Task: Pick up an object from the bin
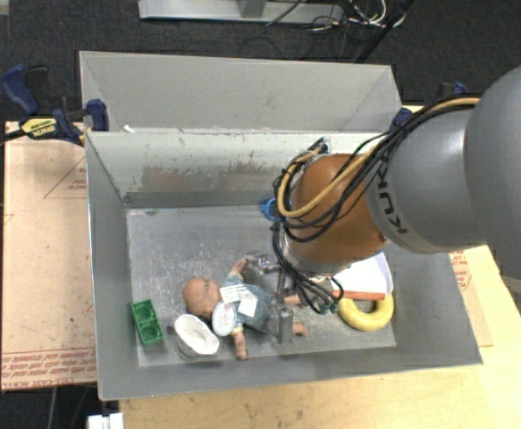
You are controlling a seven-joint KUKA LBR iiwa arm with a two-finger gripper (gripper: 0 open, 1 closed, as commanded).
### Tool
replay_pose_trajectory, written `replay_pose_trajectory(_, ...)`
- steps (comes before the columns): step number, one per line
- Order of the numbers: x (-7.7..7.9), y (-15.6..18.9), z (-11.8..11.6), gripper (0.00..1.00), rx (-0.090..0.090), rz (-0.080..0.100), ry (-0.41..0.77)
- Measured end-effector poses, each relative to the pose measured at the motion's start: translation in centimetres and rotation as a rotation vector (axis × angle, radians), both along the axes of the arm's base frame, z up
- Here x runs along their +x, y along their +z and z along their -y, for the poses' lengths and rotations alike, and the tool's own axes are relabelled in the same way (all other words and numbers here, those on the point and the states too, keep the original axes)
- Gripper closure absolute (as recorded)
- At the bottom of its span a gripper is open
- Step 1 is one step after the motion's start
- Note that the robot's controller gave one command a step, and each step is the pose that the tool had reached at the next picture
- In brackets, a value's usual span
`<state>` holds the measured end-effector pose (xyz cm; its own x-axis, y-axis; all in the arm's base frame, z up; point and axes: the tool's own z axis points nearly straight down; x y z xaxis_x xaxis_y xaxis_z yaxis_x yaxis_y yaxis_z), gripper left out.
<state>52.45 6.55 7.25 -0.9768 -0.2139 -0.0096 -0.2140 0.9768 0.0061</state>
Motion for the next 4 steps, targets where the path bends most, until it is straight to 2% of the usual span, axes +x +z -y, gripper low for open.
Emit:
replay_pose_trajectory(1, 1.7, 0.1, 5.8, 1.00, 0.000, 0.002, 0.232)
replay_pose_trajectory(2, 1.7, 0.1, 5.8, 1.00, 0.001, 0.002, 0.232)
replay_pose_trajectory(3, 6.3, 0.0, 5.2, 0.00, 0.004, 0.009, 0.267)
replay_pose_trajectory(4, 6.2, 0.1, 5.4, 1.00, 0.001, 0.004, 0.267)
